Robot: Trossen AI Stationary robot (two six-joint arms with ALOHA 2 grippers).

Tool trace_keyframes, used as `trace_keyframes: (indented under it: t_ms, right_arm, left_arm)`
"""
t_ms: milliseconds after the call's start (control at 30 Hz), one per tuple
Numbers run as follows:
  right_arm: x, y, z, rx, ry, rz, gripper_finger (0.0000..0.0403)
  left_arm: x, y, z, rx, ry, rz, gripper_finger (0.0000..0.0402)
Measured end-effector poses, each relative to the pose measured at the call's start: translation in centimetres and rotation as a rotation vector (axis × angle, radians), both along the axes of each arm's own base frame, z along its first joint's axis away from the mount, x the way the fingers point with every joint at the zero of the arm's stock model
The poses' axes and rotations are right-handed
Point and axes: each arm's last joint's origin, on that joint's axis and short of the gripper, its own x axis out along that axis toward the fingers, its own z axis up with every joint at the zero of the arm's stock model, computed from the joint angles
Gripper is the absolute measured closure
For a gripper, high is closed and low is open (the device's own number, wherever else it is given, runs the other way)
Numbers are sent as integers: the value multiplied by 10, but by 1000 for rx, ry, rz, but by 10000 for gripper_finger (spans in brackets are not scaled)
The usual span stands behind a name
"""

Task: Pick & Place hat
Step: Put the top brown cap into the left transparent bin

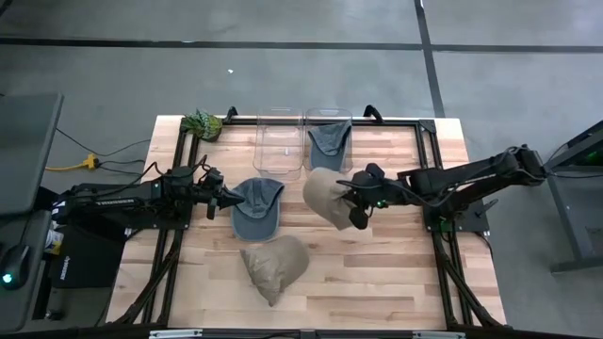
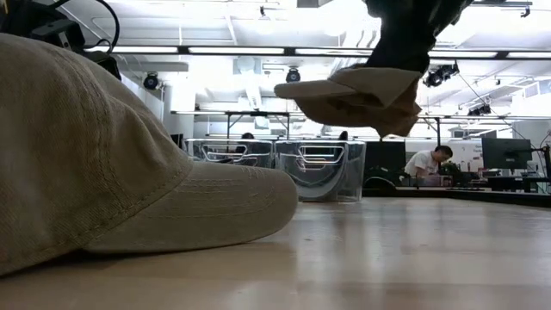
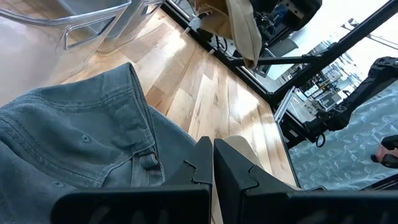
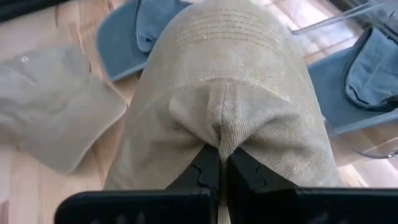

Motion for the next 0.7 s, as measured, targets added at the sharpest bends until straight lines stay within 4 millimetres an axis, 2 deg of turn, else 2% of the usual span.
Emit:
trace_keyframes:
  t_ms: [700]
  right_arm:
    - [1,0,2,7,-28,-14,402]
  left_arm:
    - [0,1,0,4,0,21,401]
